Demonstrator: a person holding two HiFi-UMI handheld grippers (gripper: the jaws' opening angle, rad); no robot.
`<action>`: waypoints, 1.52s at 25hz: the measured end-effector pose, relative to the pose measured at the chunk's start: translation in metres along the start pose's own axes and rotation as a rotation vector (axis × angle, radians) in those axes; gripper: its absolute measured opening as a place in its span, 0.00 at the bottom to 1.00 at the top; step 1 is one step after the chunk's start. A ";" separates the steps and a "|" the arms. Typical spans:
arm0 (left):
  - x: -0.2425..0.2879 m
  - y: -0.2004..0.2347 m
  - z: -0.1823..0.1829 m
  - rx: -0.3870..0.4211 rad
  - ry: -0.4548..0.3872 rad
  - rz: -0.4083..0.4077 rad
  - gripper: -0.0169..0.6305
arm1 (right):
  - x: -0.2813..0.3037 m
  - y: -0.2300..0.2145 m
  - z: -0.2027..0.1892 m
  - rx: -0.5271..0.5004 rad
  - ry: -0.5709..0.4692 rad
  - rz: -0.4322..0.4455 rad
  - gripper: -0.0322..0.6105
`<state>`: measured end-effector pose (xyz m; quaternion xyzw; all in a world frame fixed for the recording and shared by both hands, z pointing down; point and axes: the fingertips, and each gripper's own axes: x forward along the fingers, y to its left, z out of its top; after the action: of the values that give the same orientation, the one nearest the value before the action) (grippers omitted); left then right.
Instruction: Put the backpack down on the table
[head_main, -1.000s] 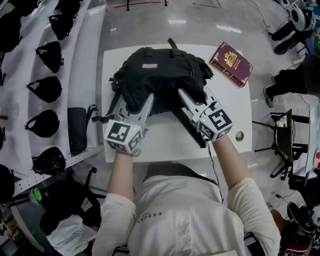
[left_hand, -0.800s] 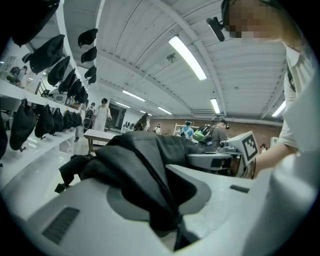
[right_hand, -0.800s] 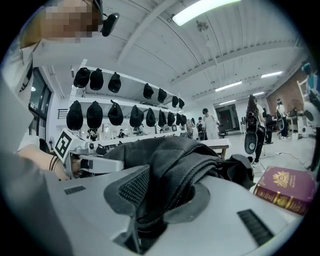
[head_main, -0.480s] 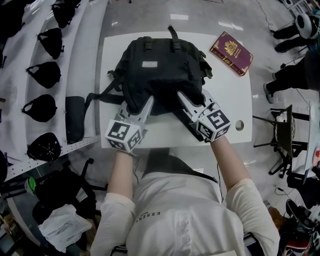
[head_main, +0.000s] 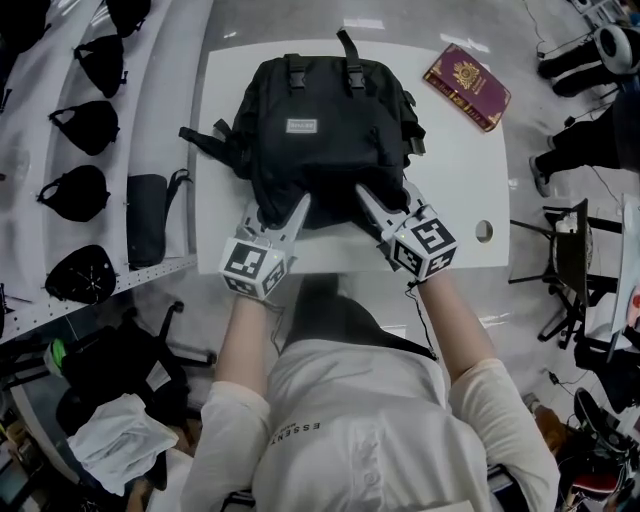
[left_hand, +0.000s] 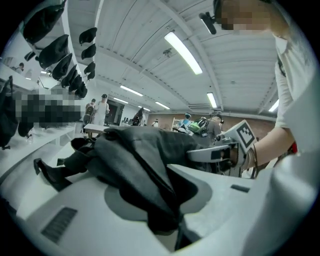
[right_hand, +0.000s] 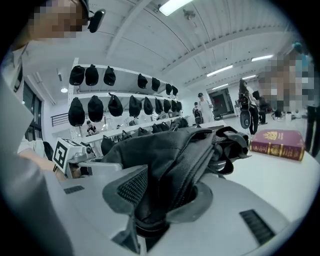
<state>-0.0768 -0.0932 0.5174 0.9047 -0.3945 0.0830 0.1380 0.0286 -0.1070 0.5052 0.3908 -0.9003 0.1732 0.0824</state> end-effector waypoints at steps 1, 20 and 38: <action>-0.001 -0.001 -0.004 0.015 -0.008 -0.005 0.18 | -0.001 0.001 -0.005 0.001 0.003 -0.003 0.24; -0.018 -0.018 -0.057 -0.045 -0.023 -0.077 0.19 | -0.015 0.008 -0.059 -0.021 -0.023 -0.015 0.34; -0.077 -0.007 -0.049 -0.040 -0.024 0.158 0.47 | -0.065 0.003 -0.062 0.002 -0.003 -0.200 0.46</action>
<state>-0.1256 -0.0194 0.5429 0.8688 -0.4677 0.0751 0.1443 0.0712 -0.0378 0.5438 0.4792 -0.8567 0.1641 0.0975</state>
